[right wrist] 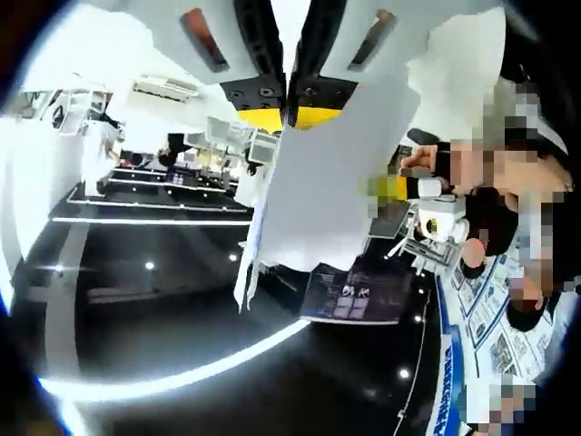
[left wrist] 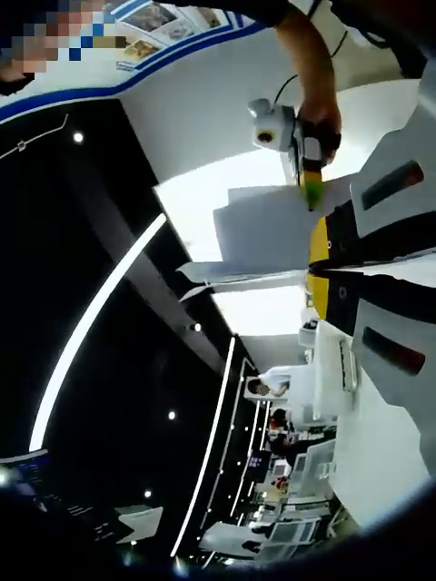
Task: Organize the stack of printing papers by aligning and flattening the scattered papers on the table
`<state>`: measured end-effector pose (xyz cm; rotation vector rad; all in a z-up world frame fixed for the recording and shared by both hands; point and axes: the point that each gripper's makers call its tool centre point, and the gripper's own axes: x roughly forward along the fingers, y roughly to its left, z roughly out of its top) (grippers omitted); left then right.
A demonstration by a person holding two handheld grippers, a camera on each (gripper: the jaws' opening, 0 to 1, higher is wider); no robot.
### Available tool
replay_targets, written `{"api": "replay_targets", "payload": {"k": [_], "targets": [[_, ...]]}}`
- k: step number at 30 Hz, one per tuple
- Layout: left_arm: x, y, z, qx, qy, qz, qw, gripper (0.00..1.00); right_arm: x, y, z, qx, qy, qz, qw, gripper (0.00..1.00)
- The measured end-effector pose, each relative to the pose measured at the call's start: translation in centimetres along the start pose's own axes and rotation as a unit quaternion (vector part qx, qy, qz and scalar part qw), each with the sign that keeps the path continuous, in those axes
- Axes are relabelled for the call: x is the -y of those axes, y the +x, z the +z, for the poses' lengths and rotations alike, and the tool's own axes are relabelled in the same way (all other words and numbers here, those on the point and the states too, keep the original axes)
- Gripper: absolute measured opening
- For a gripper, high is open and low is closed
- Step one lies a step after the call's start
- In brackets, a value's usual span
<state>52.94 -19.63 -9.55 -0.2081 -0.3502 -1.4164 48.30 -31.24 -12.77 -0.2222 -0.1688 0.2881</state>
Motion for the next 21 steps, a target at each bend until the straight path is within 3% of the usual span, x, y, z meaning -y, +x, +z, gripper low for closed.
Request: {"api": "replay_targets", "payload": {"k": [2, 4, 10, 17, 19, 21], "targets": [[0.3, -0.3, -1.0, -0.008, -0.010, -0.001, 0.9999, 0.10, -0.3, -0.5, -1.6, -0.035, 0.016, -0.003, 0.9993, 0.12], [0.9, -0.4, -1.4, -0.009, -0.012, -0.007, 0.9999, 0.13, -0.2, -0.8, -1.4, -0.031, 0.021, -0.004, 0.9993, 0.19], [1.2, -0.3, -2.1, -0.021, -0.013, -0.006, 0.9997, 0.16, 0.6, -1.7, -0.6, -0.055, 0.028, -0.008, 0.9981, 0.20], [0.5, 0.0, -0.5, -0.011, -0.017, 0.002, 0.9998, 0.18, 1.4, -1.9, 1.1, -0.052, 0.028, -0.012, 0.9982, 0.21], [0.1, -0.1, -1.2, -0.020, -0.028, 0.007, 0.9994, 0.19, 1.4, -1.9, 0.6, -0.054, 0.041, -0.012, 0.9977, 0.23], [-0.4, -0.1, -2.3, -0.032, -0.044, 0.008, 0.9985, 0.20, 0.9, -1.9, -1.2, -0.088, 0.071, -0.001, 0.9936, 0.27]]}}
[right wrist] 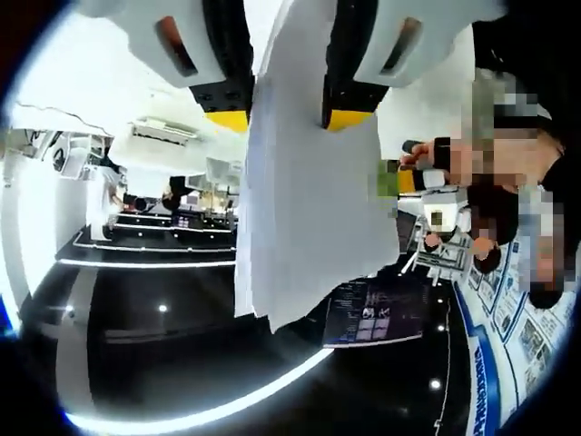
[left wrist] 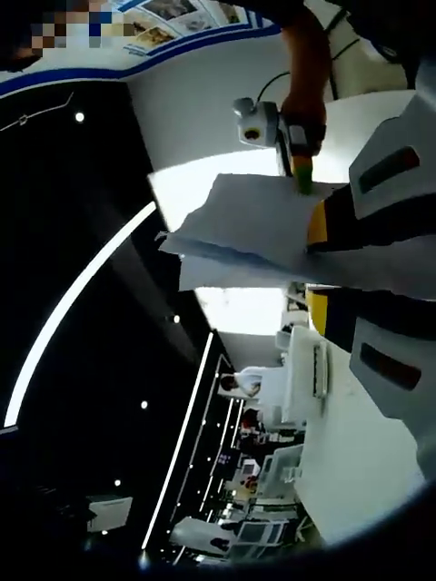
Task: Organize the stack of printing papers by aligning and flattening the scattered papers on the table
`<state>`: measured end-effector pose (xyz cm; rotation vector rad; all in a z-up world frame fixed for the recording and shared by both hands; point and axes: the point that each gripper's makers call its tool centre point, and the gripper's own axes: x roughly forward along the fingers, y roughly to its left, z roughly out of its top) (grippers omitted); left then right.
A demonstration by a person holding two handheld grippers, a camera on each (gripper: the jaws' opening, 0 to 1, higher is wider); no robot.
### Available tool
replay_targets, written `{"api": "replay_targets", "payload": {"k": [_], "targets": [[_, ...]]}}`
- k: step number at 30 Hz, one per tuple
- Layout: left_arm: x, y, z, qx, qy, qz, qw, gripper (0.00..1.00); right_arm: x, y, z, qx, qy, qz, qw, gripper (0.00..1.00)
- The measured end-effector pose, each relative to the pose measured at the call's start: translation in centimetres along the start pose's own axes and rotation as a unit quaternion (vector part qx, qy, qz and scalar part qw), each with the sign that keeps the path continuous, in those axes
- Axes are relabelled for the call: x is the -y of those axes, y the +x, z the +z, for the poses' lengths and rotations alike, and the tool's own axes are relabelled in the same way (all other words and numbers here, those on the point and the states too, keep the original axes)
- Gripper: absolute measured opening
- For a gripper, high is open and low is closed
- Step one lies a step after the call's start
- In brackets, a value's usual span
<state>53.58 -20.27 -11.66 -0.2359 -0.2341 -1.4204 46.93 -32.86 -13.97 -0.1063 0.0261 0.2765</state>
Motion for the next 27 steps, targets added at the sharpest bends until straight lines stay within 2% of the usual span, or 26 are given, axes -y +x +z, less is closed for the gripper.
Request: {"api": "replay_targets", "payload": {"k": [2, 5, 8, 9, 11, 13, 15, 18, 20, 21, 22, 27], "targets": [[-0.3, 0.1, -0.7, -0.011, -0.006, 0.006, 0.9999, 0.21, 0.2, 0.2, -2.1, -0.037, 0.002, -0.004, 0.9993, 0.28], [-0.6, 0.3, -0.6, -0.015, -0.011, 0.007, 0.9998, 0.21, 0.5, 0.3, -2.7, -0.042, 0.010, -0.003, 0.9991, 0.28], [-0.7, 0.4, -0.4, -0.017, -0.011, 0.004, 0.9998, 0.20, 0.1, -0.2, -2.2, -0.025, 0.071, 0.017, 0.9970, 0.30], [-0.6, 0.4, -0.3, -0.015, -0.010, 0.002, 0.9998, 0.19, 0.5, -0.5, -1.5, -0.011, 0.089, 0.020, 0.9957, 0.30], [-0.6, 0.4, -0.2, -0.013, -0.013, -0.002, 0.9998, 0.19, 0.4, -1.1, -0.5, 0.010, 0.093, 0.033, 0.9951, 0.26], [-0.6, 0.4, -0.3, -0.013, -0.014, -0.004, 0.9998, 0.19, 0.7, -1.6, -0.1, 0.012, 0.098, 0.026, 0.9948, 0.27], [-0.7, 0.3, -0.4, -0.011, -0.017, -0.002, 0.9998, 0.19, 1.2, -2.0, 0.3, 0.018, 0.106, -0.009, 0.9941, 0.29], [-0.8, 0.3, -0.5, -0.008, -0.017, -0.002, 0.9998, 0.19, 1.0, -1.8, 0.2, 0.021, 0.100, -0.034, 0.9942, 0.30], [-0.8, 0.4, -0.5, -0.007, -0.017, -0.001, 0.9998, 0.19, 0.6, -1.5, 0.2, 0.017, 0.068, -0.052, 0.9962, 0.29], [-0.9, 0.4, -0.5, -0.007, -0.017, -0.001, 0.9998, 0.19, 0.6, -1.4, 0.1, 0.015, 0.063, -0.056, 0.9963, 0.28], [-1.0, 0.4, -0.5, -0.007, -0.016, 0.000, 0.9998, 0.18, 1.2, -1.3, -0.1, 0.006, 0.037, -0.072, 0.9966, 0.26], [-1.4, 0.3, -0.3, -0.010, -0.020, -0.004, 0.9998, 0.15, 1.7, -0.9, -0.3, 0.006, 0.047, -0.061, 0.9970, 0.21]]}}
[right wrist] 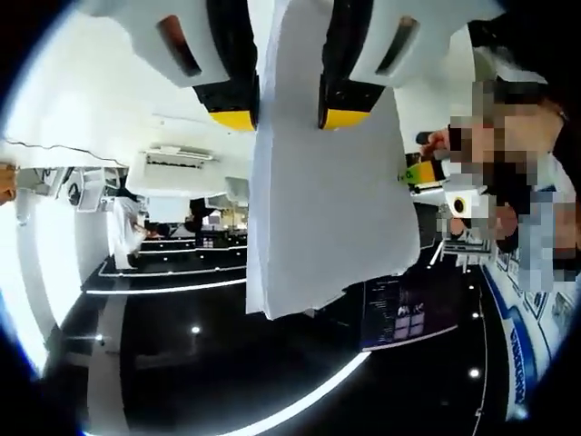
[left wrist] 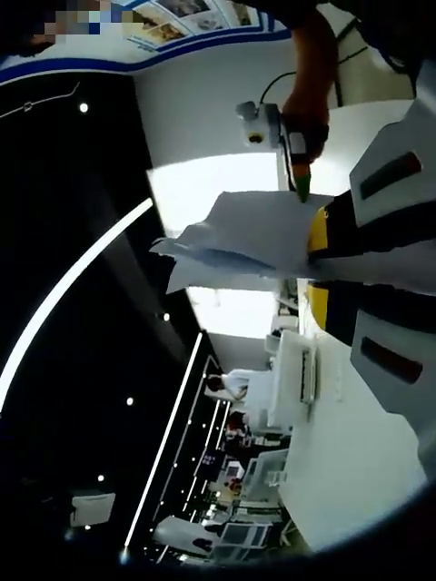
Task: Organize the stack of printing papers by aligning and flattening the scattered papers on the table
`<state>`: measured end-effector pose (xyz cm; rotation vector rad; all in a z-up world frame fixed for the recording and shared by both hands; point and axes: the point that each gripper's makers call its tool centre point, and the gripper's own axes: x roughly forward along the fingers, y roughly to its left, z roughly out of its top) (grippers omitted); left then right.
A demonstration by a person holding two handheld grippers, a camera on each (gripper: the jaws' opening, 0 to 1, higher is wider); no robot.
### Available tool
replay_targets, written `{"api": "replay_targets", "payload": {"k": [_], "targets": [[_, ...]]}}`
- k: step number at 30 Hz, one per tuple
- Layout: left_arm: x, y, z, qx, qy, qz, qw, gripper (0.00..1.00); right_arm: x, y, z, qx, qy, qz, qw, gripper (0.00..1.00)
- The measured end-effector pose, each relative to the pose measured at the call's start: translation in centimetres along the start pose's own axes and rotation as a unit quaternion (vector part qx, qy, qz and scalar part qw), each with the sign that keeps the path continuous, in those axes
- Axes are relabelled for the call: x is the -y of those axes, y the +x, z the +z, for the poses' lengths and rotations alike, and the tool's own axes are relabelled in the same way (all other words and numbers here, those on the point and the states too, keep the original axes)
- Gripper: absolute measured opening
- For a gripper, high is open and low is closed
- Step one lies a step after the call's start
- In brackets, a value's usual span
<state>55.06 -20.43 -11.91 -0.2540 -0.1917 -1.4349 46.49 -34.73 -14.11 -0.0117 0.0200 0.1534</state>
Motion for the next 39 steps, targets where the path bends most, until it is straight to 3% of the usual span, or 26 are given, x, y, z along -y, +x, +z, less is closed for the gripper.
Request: {"api": "replay_targets", "payload": {"k": [5, 8, 15, 20, 23, 27, 31, 35, 36, 39], "targets": [[0.1, 0.1, -0.1, 0.000, -0.001, -0.005, 1.0000, 0.09, 0.2, -0.2, -0.6, -0.006, -0.003, 0.007, 1.0000, 0.15], [0.5, 0.1, -0.2, 0.001, -0.004, -0.009, 1.0000, 0.07, -0.2, -0.4, -0.5, -0.001, 0.004, 0.016, 0.9999, 0.02], [0.5, 0.4, 0.2, -0.012, -0.021, 0.003, 0.9997, 0.06, -1.0, -0.6, 0.4, -0.005, 0.015, 0.039, 0.9991, 0.00], [0.7, 0.6, 0.9, -0.028, -0.085, 0.007, 0.9960, 0.06, -1.0, -1.0, 1.6, -0.018, 0.025, 0.045, 0.9985, 0.00], [0.5, 1.3, 0.4, -0.057, -0.118, 0.005, 0.9914, 0.06, -1.2, -1.2, 1.5, -0.051, 0.053, 0.052, 0.9959, 0.00], [0.3, 1.6, -0.2, -0.077, -0.159, 0.000, 0.9842, 0.06, -1.8, -1.6, 1.7, -0.057, 0.070, 0.071, 0.9934, 0.00], [0.0, 1.7, -0.8, -0.094, -0.197, -0.005, 0.9758, 0.06, -1.5, -1.7, 1.0, -0.068, 0.116, 0.077, 0.9879, 0.00], [-0.3, 2.2, -1.7, -0.126, -0.230, -0.005, 0.9649, 0.06, -1.5, -1.5, -0.1, -0.083, 0.188, 0.100, 0.9735, 0.00], [-0.4, 2.4, -1.8, -0.127, -0.230, -0.003, 0.9648, 0.06, -1.8, -1.3, 0.1, -0.072, 0.209, 0.114, 0.9686, 0.00], [-0.3, 2.7, -2.0, -0.136, -0.221, -0.003, 0.9659, 0.06, -1.8, -1.3, -0.2, -0.071, 0.224, 0.127, 0.9637, 0.00]]}}
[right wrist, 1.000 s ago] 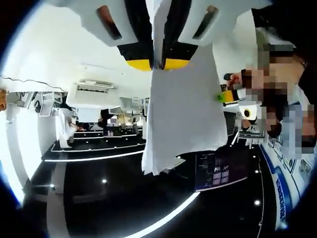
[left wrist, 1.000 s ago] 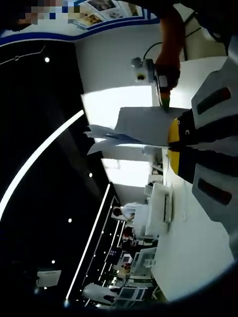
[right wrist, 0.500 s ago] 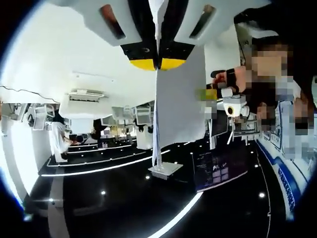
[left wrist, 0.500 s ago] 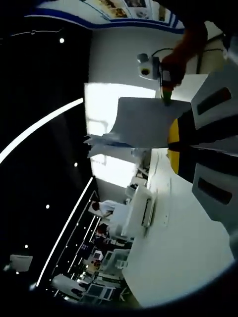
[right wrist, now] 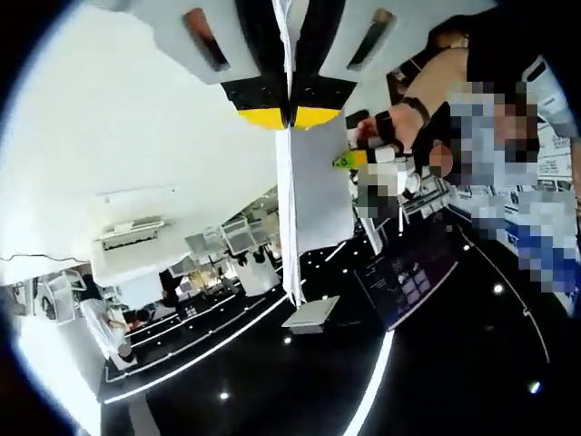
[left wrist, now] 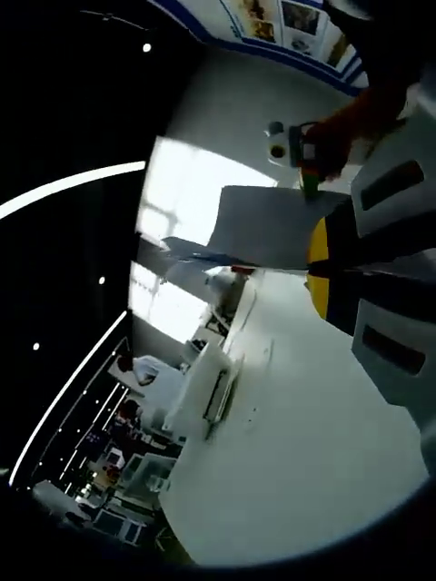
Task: Organize the stack of printing papers by aligning and flattening the scattered papers on the table
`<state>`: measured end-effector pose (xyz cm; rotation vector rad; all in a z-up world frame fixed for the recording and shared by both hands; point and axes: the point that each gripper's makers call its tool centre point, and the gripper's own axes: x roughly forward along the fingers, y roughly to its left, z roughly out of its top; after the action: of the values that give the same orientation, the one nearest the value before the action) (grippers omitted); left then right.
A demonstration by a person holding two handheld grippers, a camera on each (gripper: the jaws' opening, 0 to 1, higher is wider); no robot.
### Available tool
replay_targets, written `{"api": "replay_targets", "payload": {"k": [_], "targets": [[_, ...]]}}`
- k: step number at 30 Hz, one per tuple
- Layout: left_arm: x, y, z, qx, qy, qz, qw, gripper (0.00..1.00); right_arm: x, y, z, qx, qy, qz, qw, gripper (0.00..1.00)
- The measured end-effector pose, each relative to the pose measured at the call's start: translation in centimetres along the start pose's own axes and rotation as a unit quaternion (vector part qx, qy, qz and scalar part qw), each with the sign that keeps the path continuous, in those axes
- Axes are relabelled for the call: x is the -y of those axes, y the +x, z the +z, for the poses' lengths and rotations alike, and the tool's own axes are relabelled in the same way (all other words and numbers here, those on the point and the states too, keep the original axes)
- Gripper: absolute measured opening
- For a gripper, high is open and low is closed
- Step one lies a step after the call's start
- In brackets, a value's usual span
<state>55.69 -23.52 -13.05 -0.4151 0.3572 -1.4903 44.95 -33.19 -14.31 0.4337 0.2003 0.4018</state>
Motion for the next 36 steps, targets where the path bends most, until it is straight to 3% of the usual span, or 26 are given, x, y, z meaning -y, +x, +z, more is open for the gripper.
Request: {"api": "replay_targets", "payload": {"k": [4, 8, 15, 21, 28, 36], "targets": [[-1.4, 0.7, -0.6, -0.015, -0.046, 0.002, 0.9988, 0.06, 2.6, 0.2, -0.2, 0.004, 0.056, -0.017, 0.9983, 0.00], [-3.8, 1.8, -1.6, -0.033, -0.053, 0.024, 0.9978, 0.06, 4.4, 1.0, -0.8, -0.006, 0.087, -0.025, 0.9959, 0.00], [-7.8, 3.5, -4.1, -0.036, -0.038, 0.060, 0.9968, 0.06, 8.3, 2.9, -3.5, -0.037, 0.035, -0.092, 0.9944, 0.00], [-10.8, 3.9, -6.7, -0.047, -0.022, 0.097, 0.9939, 0.06, 12.0, 4.6, -5.3, -0.042, 0.026, -0.115, 0.9922, 0.00], [-11.8, 4.7, -7.9, -0.061, 0.061, 0.128, 0.9881, 0.06, 14.6, 5.4, -6.6, -0.040, 0.008, -0.132, 0.9904, 0.00], [-13.2, 5.2, -9.4, -0.074, 0.092, 0.151, 0.9814, 0.06, 15.0, 6.1, -7.6, -0.042, -0.048, -0.162, 0.9847, 0.00]]}}
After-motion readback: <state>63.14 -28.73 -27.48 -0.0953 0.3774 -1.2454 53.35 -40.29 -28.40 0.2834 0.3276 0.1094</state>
